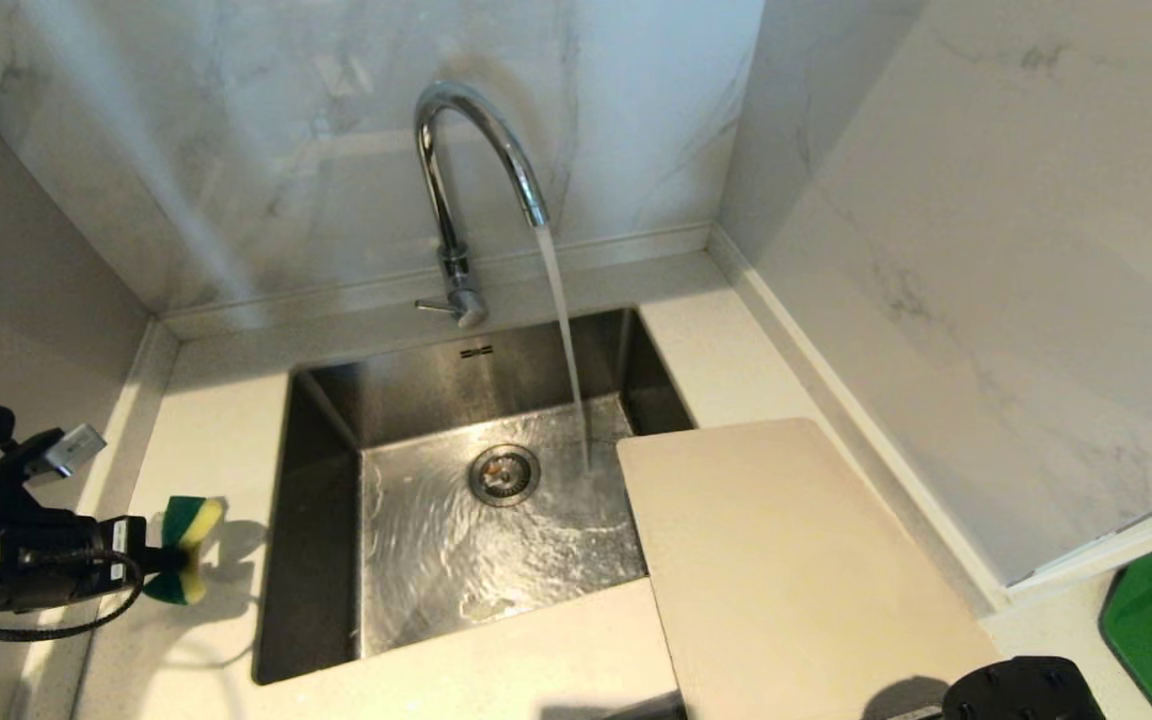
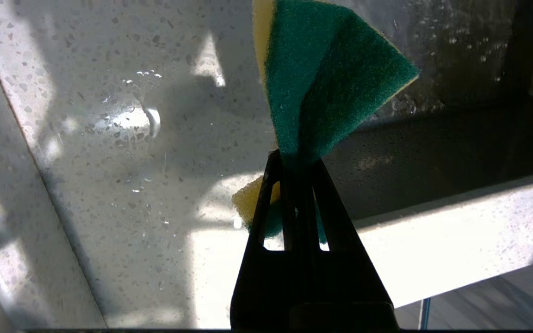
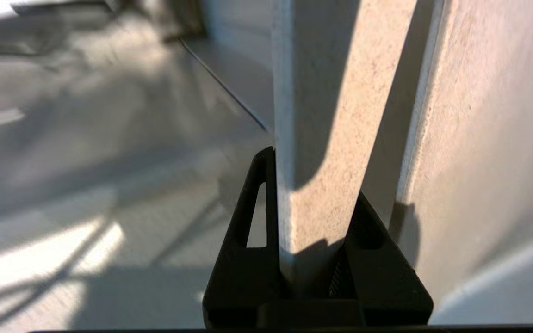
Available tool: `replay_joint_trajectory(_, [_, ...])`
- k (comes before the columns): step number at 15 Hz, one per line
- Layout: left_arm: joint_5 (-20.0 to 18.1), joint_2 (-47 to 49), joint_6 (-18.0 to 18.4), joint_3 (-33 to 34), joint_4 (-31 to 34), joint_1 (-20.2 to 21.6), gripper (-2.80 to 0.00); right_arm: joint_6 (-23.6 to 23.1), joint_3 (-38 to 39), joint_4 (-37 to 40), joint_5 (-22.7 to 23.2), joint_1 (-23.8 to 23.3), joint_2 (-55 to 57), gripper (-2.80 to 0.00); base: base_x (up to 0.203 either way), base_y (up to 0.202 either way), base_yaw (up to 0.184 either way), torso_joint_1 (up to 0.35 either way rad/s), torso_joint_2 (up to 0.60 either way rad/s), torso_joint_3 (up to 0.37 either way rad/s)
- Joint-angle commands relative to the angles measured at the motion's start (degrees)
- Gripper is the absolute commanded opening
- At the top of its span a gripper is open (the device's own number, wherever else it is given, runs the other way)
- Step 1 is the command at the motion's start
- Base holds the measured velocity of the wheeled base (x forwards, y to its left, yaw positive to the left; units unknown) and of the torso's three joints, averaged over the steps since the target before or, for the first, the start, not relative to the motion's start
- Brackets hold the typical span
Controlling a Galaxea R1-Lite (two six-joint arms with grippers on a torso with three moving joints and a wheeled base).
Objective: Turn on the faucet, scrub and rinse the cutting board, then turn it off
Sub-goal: Put down the cutting board
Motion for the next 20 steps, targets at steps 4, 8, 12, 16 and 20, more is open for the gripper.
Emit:
replay_joint_trajectory(4, [0.0, 1.5, -0.1, -0.1, -0.1, 0.0, -2.8, -0.4, 0.0, -0.1, 4.7, -0.2, 5.3, -2.8, 0.0, 0.0, 0.0, 0.0, 0.0, 0.0])
replay_joint_trajectory(8, [0.0, 2.8, -0.1, -0.3, -0.4, 0.0, -2.8, -0.4, 2.0, 0.1, 8.9, -0.6, 6.4, -2.8, 0.0, 0.0, 0.0, 0.0, 0.0, 0.0])
replay_joint_trajectory(12, [0.2, 5.1, -0.2, -0.1, -2.7, 0.0, -2.8, -0.4, 1.8, -0.2, 11.1, -3.8, 11.8, -2.8, 0.0, 0.0, 0.0, 0.0, 0.0, 0.0])
replay_joint_trajectory(16, [0.2, 6.5, -0.2, -0.2, -4.0, 0.0, -2.8, -0.5, 0.5, -2.7, 12.0, -4.3, 16.3, -2.8, 0.0, 0.0, 0.0, 0.0, 0.0, 0.0])
replay_joint_trajectory(20, [0.2, 7.1, -0.2, -0.4, -4.3, 0.0, -2.8, -0.5, -2.2, -2.8, 12.3, -4.3, 19.2, -2.8, 0.0, 0.0, 0.0, 0.0, 0.0, 0.0])
